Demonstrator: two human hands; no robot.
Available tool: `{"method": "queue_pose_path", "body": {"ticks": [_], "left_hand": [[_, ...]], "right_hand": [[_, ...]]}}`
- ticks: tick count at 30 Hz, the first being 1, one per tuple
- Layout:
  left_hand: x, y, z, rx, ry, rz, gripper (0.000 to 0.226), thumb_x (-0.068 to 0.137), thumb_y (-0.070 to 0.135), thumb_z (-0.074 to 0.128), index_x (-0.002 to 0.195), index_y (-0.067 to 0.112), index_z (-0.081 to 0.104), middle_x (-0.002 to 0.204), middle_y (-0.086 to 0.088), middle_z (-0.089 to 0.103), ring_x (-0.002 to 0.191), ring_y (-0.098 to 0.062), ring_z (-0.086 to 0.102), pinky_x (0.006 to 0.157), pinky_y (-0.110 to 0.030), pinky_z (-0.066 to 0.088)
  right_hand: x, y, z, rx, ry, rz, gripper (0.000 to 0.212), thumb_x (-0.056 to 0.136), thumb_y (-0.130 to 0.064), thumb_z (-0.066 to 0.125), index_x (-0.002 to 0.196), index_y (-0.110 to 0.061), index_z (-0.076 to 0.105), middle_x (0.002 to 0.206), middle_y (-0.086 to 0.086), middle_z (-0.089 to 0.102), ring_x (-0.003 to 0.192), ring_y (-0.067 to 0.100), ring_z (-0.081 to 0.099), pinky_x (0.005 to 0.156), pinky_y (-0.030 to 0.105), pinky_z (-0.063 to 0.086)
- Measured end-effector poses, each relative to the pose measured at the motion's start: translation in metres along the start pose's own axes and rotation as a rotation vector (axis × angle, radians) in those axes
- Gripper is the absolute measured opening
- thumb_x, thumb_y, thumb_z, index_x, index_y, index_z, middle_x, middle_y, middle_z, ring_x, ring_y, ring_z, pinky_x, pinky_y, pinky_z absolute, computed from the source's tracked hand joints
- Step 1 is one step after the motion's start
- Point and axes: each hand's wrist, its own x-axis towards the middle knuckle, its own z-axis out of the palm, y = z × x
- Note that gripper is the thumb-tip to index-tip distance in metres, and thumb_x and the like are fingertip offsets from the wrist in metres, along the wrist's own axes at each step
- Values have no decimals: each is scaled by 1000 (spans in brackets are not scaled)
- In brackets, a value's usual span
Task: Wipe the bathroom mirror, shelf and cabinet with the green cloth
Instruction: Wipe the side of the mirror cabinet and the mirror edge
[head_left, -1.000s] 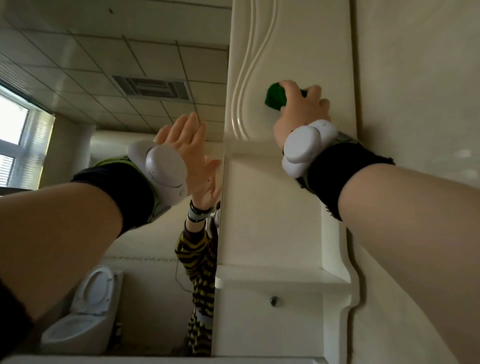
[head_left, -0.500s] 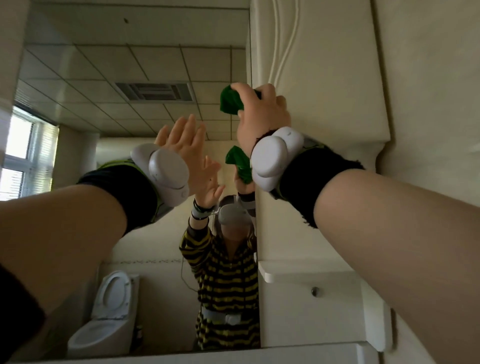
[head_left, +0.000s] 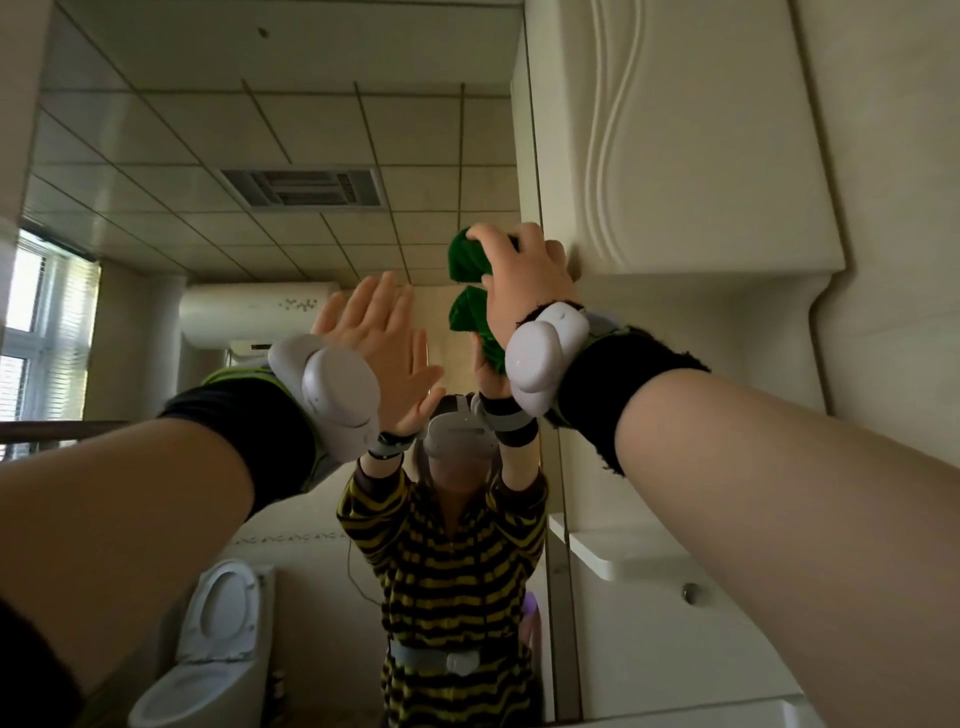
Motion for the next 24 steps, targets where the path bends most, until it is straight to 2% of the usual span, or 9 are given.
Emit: {"method": "queue_pose_path", "body": {"ticks": [6, 9, 17, 20, 24], "left_hand": [[11, -11, 25, -2, -8, -5, 81, 92, 61, 29, 150, 16, -5, 157, -4, -13, 144, -19, -12, 117, -40, -2], [20, -11, 38, 49, 16, 39, 80, 90, 60, 26, 150, 16, -2, 157, -5, -13, 144, -21, -13, 117, -43, 0], [22, -4, 63, -63, 53, 41, 85, 89, 65, 28, 149, 17, -6, 157, -3, -12, 144, -19, -10, 115, -39, -3], [24, 0, 67, -93, 27, 34, 85, 90, 64, 29, 149, 17, -10, 157, -4, -14, 144, -19, -12, 116, -38, -3], [24, 9, 73, -116, 30, 41, 84, 90, 63, 32, 149, 17, -7, 156, -8, -15, 144, -23, -11, 118, -39, 3]], "right_hand": [[3, 11, 18, -5, -47, -4, 58, 80, 0, 48, 130, -26, 36, 131, 10, 32, 116, 33, 31, 93, 44, 37], [6, 18, 26, -17, -19, 7, 58, 79, 2, 47, 129, -25, 37, 131, 9, 32, 114, 32, 31, 89, 42, 37], [12, 27, 45, -39, -3, 13, 48, 81, 5, 49, 122, -18, 44, 133, 9, 27, 111, 32, 34, 81, 35, 36], [11, 32, 54, -66, 9, -14, 42, 80, 3, 50, 116, -18, 47, 127, 9, 30, 107, 28, 34, 75, 31, 31], [15, 37, 56, -33, 28, -49, 37, 80, 3, 49, 112, -16, 51, 121, 9, 37, 105, 26, 35, 74, 31, 32]]}}
